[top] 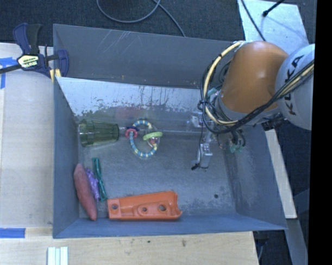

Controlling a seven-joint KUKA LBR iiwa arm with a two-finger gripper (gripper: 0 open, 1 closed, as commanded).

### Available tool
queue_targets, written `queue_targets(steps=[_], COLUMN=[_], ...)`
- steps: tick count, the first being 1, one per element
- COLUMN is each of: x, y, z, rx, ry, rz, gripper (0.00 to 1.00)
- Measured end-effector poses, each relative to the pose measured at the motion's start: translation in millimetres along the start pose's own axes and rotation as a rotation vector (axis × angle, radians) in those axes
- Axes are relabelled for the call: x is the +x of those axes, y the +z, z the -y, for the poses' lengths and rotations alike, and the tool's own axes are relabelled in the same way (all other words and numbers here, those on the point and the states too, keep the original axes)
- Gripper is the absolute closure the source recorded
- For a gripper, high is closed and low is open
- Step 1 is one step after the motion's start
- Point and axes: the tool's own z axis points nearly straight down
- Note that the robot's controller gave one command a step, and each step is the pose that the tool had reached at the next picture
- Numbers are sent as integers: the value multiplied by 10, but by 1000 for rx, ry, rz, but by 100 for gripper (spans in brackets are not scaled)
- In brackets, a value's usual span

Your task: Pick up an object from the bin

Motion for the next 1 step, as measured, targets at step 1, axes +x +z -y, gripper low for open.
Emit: queue_targets(steps=[1], x=[-16], y=[-50], z=[1], rx=[0], ry=[0], rz=[9], gripper=[0])
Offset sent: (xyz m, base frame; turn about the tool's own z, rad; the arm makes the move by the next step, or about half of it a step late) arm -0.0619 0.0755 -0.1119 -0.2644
